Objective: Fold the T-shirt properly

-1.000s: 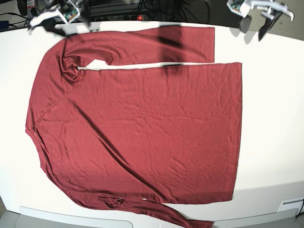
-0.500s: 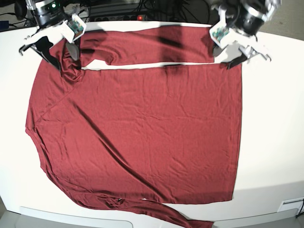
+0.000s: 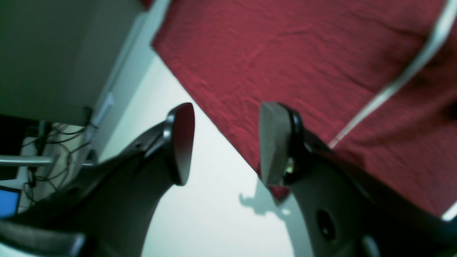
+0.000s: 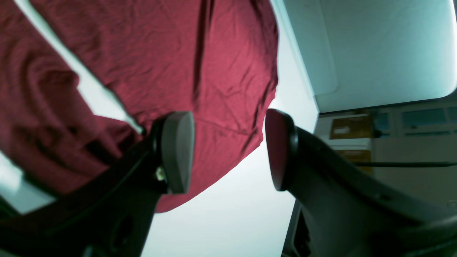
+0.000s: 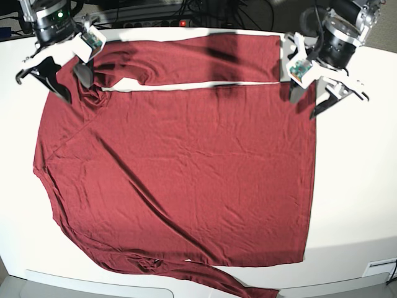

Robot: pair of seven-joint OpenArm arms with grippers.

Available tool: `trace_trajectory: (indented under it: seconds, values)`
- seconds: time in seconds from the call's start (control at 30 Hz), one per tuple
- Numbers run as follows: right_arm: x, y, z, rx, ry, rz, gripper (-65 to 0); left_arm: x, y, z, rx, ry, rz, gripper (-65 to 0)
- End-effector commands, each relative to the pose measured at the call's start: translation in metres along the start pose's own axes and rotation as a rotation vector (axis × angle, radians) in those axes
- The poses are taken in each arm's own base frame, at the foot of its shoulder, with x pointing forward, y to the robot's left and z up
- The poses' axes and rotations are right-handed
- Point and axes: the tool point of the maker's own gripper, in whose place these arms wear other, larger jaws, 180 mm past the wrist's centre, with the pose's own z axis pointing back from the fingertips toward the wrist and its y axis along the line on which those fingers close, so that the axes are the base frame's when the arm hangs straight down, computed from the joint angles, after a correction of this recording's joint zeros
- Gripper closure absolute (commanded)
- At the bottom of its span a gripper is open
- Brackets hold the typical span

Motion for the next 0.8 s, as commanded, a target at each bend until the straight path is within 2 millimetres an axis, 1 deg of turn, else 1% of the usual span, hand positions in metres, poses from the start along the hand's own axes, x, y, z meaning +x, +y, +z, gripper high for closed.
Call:
trace_trajectory:
  seconds: [0.0,0.07,0.13,0.23,0.33,0.4,0.43,0.5,0.57,0.67,0.7,0.77]
  values:
    - [0.009,-0.013,0.0,-0.045,-0.034,0.0,-32.7,0.009,0.006,0.002,0.017,-0.037,-0.009,-29.0]
    - [0.006,-0.018,-0.003,-0.063,-0.015,-0.001,-32.7,0.008,0.006,0.002,0.017,-0.033,-0.014,-29.0]
    - [0.001,-0.019,-0.004,-0.069,0.017,-0.003,-32.7,0.003,0.009,0.002,0.034,-0.006,-0.049,-29.0]
    - [-0.003,-0.018,-0.004,-0.065,0.04,-0.008,-32.7,-0.011,0.019,0.004,0.078,0.062,-0.158,-29.0]
    - [-0.007,-0.015,-0.002,-0.054,0.059,-0.012,-32.7,-0.02,0.02,0.007,0.065,0.087,-0.201,-29.0]
    - [-0.018,-0.006,0.004,-0.02,0.111,-0.013,-32.7,-0.019,0.019,0.008,0.051,0.066,-0.22,-29.0]
    - [-0.02,-0.001,0.007,-0.003,0.121,-0.012,-32.7,-0.016,0.02,0.009,0.047,0.045,-0.232,-29.0]
    - [-0.023,0.006,0.012,0.023,0.132,-0.01,-32.7,-0.017,0.022,0.009,0.042,0.042,-0.254,-29.0]
    - [-0.025,0.008,0.013,0.032,0.14,-0.01,-32.7,-0.016,0.025,0.009,0.037,0.03,-0.281,-29.0]
    - [-0.035,0.008,0.015,0.033,0.193,-0.008,-32.7,-0.012,0.032,0.005,0.022,-0.001,-0.293,-29.0]
    - [-0.038,0.008,0.016,0.033,0.215,-0.008,-32.7,-0.014,0.034,0.003,0.007,0.011,-0.302,-29.0]
    - [-0.041,0.009,0.016,0.035,0.227,-0.006,-32.7,-0.023,0.03,-0.001,-0.059,0.06,-0.353,-29.0]
